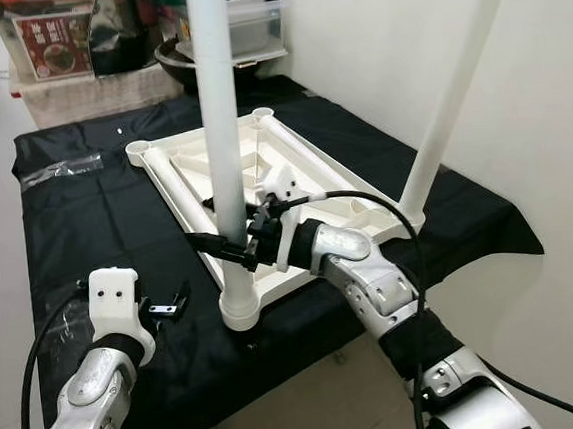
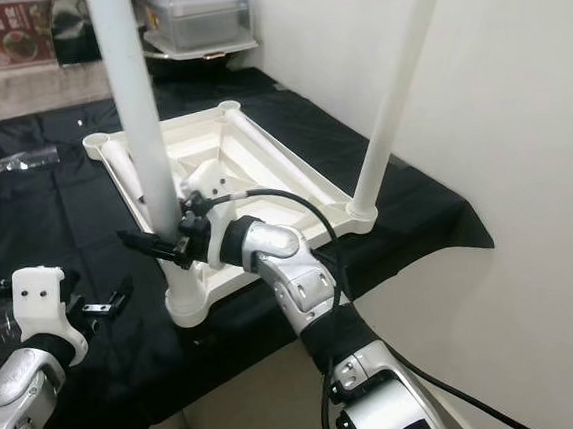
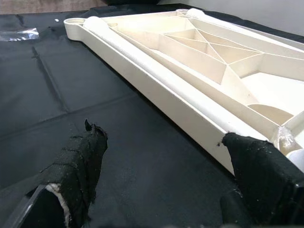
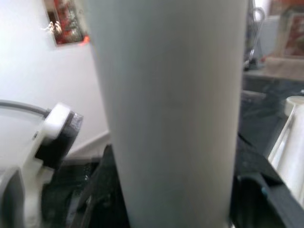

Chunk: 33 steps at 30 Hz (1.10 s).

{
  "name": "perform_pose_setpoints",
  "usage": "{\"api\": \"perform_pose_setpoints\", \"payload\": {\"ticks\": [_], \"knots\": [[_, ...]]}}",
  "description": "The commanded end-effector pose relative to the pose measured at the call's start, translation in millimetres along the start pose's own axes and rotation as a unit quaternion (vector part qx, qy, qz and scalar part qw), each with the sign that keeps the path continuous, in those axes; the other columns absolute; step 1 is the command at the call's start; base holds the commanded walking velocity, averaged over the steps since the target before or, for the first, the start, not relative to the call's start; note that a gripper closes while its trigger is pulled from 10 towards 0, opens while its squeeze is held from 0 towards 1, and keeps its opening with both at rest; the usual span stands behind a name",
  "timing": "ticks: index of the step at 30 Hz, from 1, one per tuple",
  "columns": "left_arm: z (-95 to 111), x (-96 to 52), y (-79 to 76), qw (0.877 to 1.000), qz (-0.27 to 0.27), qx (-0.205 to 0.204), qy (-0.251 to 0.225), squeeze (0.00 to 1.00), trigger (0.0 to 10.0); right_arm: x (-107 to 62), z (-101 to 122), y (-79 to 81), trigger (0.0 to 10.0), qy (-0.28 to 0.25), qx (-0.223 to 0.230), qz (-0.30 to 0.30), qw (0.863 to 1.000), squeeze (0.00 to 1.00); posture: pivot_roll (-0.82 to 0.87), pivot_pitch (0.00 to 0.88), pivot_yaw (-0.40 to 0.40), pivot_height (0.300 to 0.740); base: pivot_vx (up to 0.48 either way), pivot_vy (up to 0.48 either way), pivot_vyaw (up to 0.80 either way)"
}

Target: Building children table

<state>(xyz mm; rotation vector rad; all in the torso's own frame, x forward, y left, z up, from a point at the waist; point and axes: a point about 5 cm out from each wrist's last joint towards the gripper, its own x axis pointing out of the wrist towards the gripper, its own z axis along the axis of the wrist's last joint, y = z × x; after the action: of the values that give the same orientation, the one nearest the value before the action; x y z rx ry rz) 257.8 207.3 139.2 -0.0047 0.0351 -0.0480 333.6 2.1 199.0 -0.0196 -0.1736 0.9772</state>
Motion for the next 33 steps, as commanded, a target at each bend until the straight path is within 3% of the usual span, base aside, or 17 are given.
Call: {"api": "perform_pose_setpoints", "payload": {"ticks": [1, 2, 4, 6, 7, 9, 10, 12, 13, 18, 19, 20, 26, 27, 31, 32, 33], "knots": [[-1.2, -2.3, -1.5, 1.0, 0.0, -0.005, -0.002, 0.0, 10.0, -20.8, -30.0, -46.0, 0.0, 0.09, 0.003, -0.275, 0.957, 0.0, 0.15, 0.0, -0.112, 0.74, 0.0, 0.0, 0.0], [-1.2, -2.3, -1.5, 1.0, 0.0, -0.005, -0.002, 0.0, 10.0, -20.8, -30.0, -46.0, 0.0, 0.09, 0.003, -0.275, 0.957, 0.0, 0.15, 0.0, -0.112, 0.74, 0.0, 0.0, 0.0], [-1.1, -2.8, -1.7, 1.0, 0.0, -0.006, -0.002, 0.0, 10.0, -40.5, -38.6, -55.7, 0.0, 0.115, 0.016, -0.419, 0.901, 0.0, 0.15, 0.0, -0.11, 0.74, 0.0, 0.0, 0.0], [-1.1, -2.7, -1.8, 1.0, 0.0, -0.005, -0.002, 0.0, 10.0, -42.1, -37.5, -50.8, 0.0, 0.111, 0.014, -0.416, 0.902, 0.0, 0.15, 0.0, -0.11, 0.74, 0.0, 0.0, 0.0], [-0.9, -2.5, -1.9, 1.0, 0.0, -0.005, -0.003, 0.0, 10.0, -40.4, -33.7, -39.9, 2.9, 0.097, 0.021, -0.389, 0.916, 0.0, 0.15, 0.0, -0.103, 0.74, 0.0, 0.0, 0.0], [-0.8, -2.5, -2.0, 1.0, 0.0, -0.005, -0.003, 0.0, 10.0, -39.8, -32.8, -38.2, 2.9, 0.093, 0.023, -0.382, 0.919, 0.0, 0.14, 0.0, -0.098, 0.74, 0.0, 0.0, 0.0], [-0.8, -2.4, -2.3, 1.0, -0.001, -0.005, -0.003, 0.0, 10.0, -34.6, -28.3, -33.3, 10.0, 0.08, 0.02, -0.34, 0.937, 0.0, 0.14, 0.0, -0.096, 0.74, 0.0, 0.0, 0.0], [-0.9, -2.3, -2.4, 1.0, -0.002, -0.005, -0.002, 0.0, 10.0, -31.1, -25.3, -30.1, 10.0, 0.072, 0.017, -0.311, 0.948, 0.0, 0.14, 0.0, -0.096, 0.74, 0.0, 0.0, 0.0], [-0.9, -2.2, -2.5, 1.0, -0.002, -0.005, -0.002, 0.0, 10.0, -27.2, -20.5, -27.7, 10.0, 0.048, 0.036, -0.286, 0.956, 1.0, 0.14, 0.0, -0.096, 0.74, 0.0, 0.0, 0.0], [-0.8, -1.9, -2.5, 1.0, -0.002, -0.005, -0.002, 0.0, 10.0, -16.0, -7.1, -19.0, 10.0, 0.005, 0.059, -0.189, 0.98, 1.0, 0.15, 0.0, -0.103, 0.74, 0.0, 0.0, 0.0], [-0.7, -1.8, -2.1, 1.0, -0.002, -0.006, -0.003, 0.0, 10.0, -10.0, 2.8, -11.8, 10.0, -0.015, 0.063, -0.106, 0.992, 0.0, 0.15, 0.0, -0.105, 0.74, 0.0, 0.0, 0.0], [-0.5, -1.6, -1.5, 1.0, -0.001, -0.007, -0.004, 0.0, 10.0, -8.3, 10.9, -4.0, 10.0, -0.026, 0.057, -0.01, 0.998, 0.0, 0.15, 0.0, -0.105, 0.74, 0.0, 0.0, 0.0], [0.1, -0.7, -0.9, 1.0, -0.002, -0.009, -0.006, 0.0, 10.0, -14.5, 7.7, 10.0, 10.0, -0.008, 0.062, 0.157, 0.986, 0.0, 0.16, 0.0, -0.11, 0.74, 0.0, 0.0, 0.0], [0.2, -0.9, -0.9, 1.0, -0.002, -0.01, -0.007, 0.0, 10.0, -15.6, 1.0, 12.6, 4.0, 0.0, 0.072, 0.18, 0.981, 0.0, 0.17, 0.0, -0.118, 0.74, 0.0, 0.0, 0.0], [0.3, -1.1, -0.7, 1.0, -0.003, -0.011, -0.007, 0.0, 10.0, -16.0, -3.3, 14.3, 4.0, 0.004, 0.078, 0.192, 0.978, 0.0, 0.17, 0.0, -0.118, 0.74, 0.0, 0.0, 0.0], [0.4, -1.8, -0.4, 1.0, -0.003, -0.013, -0.008, 0.0, 10.0, -12.9, -10.0, 11.2, 0.0, 0.011, 0.085, 0.161, 0.983, 0.0, 0.17, 0.0, -0.117, 0.74, 0.0, 0.0, 0.0], [0.5, -2.8, 0.1, 1.0, -0.003, -0.015, -0.008, 0.0, 10.0, -7.5, -19.8, 1.6, 0.0, 0.04, 0.075, 0.067, 0.994, 0.0, 0.17, 0.0, -0.116, 0.74, 0.0, 0.0, 0.0]]}}
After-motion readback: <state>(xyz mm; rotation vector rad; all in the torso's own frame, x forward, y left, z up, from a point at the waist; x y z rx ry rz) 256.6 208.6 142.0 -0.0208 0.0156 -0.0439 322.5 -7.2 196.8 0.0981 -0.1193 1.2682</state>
